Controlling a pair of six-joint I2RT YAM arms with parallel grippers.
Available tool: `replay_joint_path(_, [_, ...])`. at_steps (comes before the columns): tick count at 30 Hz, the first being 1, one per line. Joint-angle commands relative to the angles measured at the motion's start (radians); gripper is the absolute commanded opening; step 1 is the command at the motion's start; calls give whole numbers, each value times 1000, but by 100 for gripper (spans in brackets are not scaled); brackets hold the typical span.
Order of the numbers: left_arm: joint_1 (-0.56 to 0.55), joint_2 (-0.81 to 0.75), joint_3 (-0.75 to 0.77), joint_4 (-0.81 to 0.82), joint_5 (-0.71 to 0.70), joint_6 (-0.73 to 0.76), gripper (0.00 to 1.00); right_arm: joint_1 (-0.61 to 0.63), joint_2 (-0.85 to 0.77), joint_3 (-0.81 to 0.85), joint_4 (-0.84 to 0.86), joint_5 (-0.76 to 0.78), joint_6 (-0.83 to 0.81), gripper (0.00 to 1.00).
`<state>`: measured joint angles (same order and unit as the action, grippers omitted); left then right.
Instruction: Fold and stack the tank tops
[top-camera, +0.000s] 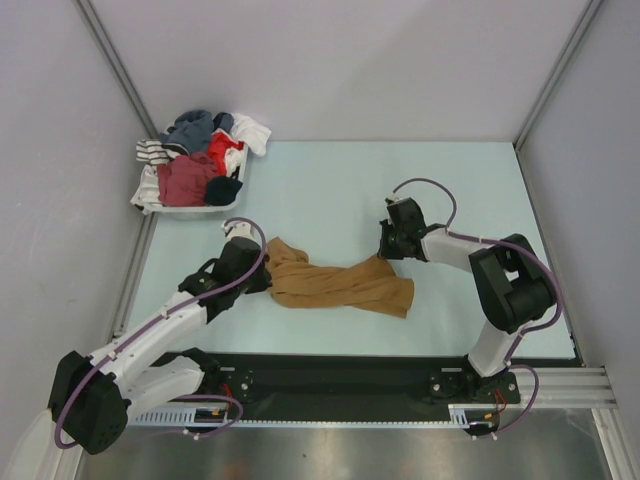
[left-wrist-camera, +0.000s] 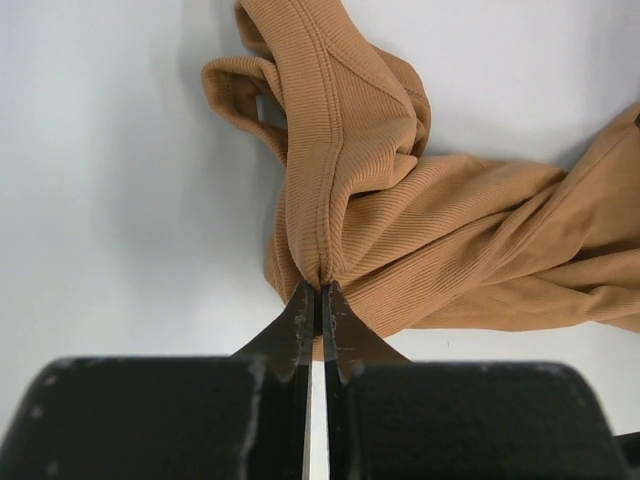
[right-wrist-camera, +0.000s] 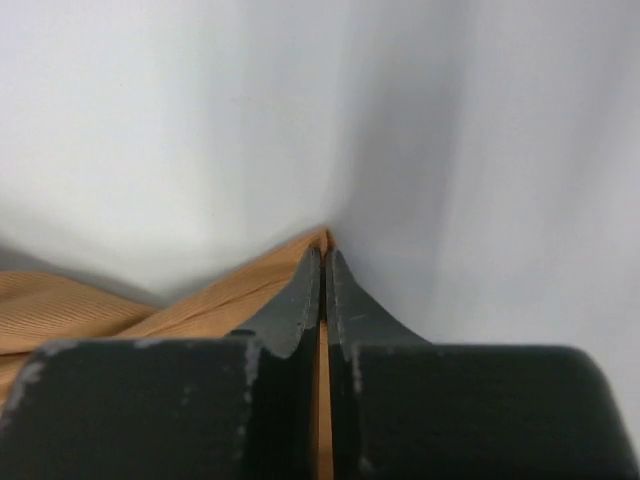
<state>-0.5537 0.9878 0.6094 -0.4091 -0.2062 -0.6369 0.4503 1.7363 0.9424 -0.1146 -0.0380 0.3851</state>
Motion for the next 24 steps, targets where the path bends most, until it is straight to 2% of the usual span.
replay_joint_path(1, [9, -12, 12, 18, 2, -4, 4, 21, 5, 59, -49, 79, -49, 0])
replay_joint_path(4, [9, -2, 19, 20, 17, -4, 11, 25, -78, 29, -30, 134, -42, 0])
replay_joint_path(8, [9, 28, 55, 35, 45, 5, 18, -30, -162, -13, -2, 156, -17, 0])
replay_joint_path(11, [9, 72, 105, 47, 41, 17, 17, -90, -169, -31, 12, 122, -2, 0])
replay_joint_path(15, [9, 182, 203, 47, 54, 43, 1, -107, -149, -60, 55, 98, 9, 0])
replay_joint_path(16, [9, 201, 223, 47, 62, 46, 1, -107, -149, -79, 75, 95, 12, 0])
replay_joint_path(18, [11, 245, 279, 44, 65, 55, 0, -105, -159, -93, 93, 99, 12, 0])
replay_joint_path(21, [9, 301, 340, 32, 67, 66, 9, -105, -181, -125, 127, 105, 14, 0])
replay_joint_path(24, [11, 347, 378, 12, 68, 82, 10, -105, -193, -151, 162, 95, 15, 0])
